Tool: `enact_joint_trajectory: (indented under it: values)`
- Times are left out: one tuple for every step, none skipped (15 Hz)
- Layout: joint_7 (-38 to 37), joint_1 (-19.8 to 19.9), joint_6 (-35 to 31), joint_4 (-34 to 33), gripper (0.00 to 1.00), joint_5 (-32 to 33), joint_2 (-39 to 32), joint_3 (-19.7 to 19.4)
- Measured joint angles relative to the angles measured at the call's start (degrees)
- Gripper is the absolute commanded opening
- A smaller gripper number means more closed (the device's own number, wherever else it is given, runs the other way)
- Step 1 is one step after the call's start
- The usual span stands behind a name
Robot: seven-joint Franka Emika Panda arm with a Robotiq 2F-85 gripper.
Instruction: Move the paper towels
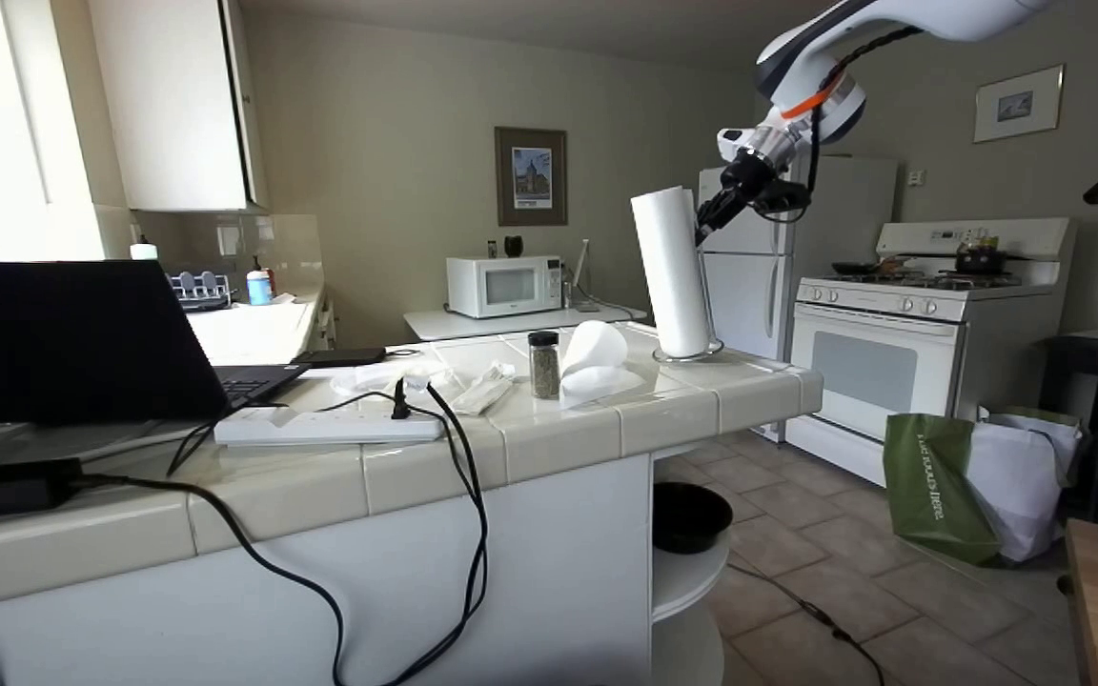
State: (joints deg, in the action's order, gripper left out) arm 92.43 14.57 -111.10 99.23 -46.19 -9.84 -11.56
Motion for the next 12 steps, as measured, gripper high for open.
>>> enact_joint_trajectory:
  values:
    - [0.0,0.0,0.0,0.0,0.05,0.0,-0.1,0.0]
    - [0.0,0.1,0.0,0.0,0.05,0.0,-0.3,0.0]
    - [0.0,0.1,0.0,0.0,0.05,0.1,-0.5,0.0]
    - [0.0,0.2,0.0,0.0,0.05,0.1,-0.8,0.0]
    - [0.0,0.2,-0.1,0.0,0.05,0.2,-1.0,0.0]
    - [0.0,0.3,-0.1,0.0,0.05,0.2,-1.2,0.0]
    - [0.0,0.4,-0.1,0.0,0.05,0.2,-1.4,0.0]
    - [0.0,0.5,-0.1,0.0,0.05,0.2,-1.5,0.0]
    - [0.0,0.5,-0.1,0.0,0.05,0.2,-1.5,0.0]
    - [0.0,0.5,-0.1,0.0,0.05,0.2,-1.5,0.0]
    - [0.0,0.5,-0.1,0.0,0.05,0.3,-1.5,0.0]
    - [0.1,0.5,-0.1,-0.1,0.45,0.5,-1.5,0.1]
